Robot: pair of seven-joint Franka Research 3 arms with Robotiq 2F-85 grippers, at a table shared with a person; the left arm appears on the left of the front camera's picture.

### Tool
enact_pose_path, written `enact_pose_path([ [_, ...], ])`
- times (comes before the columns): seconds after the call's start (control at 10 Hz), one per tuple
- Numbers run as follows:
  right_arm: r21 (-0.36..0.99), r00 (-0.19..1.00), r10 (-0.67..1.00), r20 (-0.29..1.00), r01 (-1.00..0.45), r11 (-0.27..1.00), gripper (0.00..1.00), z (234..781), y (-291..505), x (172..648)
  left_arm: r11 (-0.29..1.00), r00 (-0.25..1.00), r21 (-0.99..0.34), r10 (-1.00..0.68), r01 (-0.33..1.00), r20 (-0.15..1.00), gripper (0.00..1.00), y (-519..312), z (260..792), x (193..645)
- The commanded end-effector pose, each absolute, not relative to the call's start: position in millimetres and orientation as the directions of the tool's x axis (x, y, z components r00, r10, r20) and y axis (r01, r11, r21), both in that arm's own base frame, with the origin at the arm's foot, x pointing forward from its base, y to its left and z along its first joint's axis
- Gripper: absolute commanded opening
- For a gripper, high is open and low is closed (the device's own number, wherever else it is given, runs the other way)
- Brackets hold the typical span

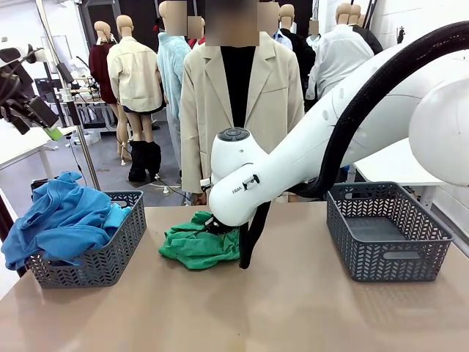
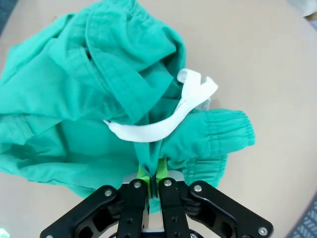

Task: Sort the tops and bottoms.
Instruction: Lift clothes from the center of the table with your right hand.

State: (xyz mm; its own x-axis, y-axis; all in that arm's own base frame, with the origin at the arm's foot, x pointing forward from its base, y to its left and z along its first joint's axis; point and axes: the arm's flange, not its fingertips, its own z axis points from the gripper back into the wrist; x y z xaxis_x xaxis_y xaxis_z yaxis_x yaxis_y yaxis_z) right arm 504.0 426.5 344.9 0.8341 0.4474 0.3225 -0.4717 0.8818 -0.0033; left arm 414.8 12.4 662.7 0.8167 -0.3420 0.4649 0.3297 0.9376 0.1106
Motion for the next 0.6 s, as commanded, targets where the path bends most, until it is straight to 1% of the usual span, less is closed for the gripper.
enact_pose_path([
  [0.0, -0.020, 0.843, 0.444, 0.305, -0.460, 0.888, 0.00, 376.4, 417.6, 502.7, 0.939, 0.817, 0.107, -0.339, 0.328, 0.467, 1.00, 13.8, 663.5, 414.7],
  [0.1, -0.029, 0.832, 0.453, 0.320, -0.469, 0.883, 0.00, 404.8, 410.8, 503.5, 0.939, 0.817, 0.107, -0.339, 0.328, 0.467, 1.00, 13.8, 663.5, 414.7],
  [0.3, -0.091, 0.790, 0.485, 0.374, -0.489, 0.867, 0.00, 460.0, 408.7, 501.9, 0.939, 0.817, 0.107, -0.339, 0.328, 0.467, 1.00, 13.8, 663.5, 414.7],
  [0.4, -0.105, 0.779, 0.501, 0.378, -0.502, 0.859, 0.00, 496.3, 407.9, 505.6, 0.939, 0.817, 0.107, -0.339, 0.328, 0.467, 1.00, 13.8, 663.5, 414.7],
  [0.5, -0.180, 0.763, 0.545, 0.348, -0.516, 0.838, 0.00, 544.9, 406.4, 511.7, 0.939, 0.817, 0.107, -0.339, 0.328, 0.467, 1.00, 13.8, 663.5, 414.7],
])
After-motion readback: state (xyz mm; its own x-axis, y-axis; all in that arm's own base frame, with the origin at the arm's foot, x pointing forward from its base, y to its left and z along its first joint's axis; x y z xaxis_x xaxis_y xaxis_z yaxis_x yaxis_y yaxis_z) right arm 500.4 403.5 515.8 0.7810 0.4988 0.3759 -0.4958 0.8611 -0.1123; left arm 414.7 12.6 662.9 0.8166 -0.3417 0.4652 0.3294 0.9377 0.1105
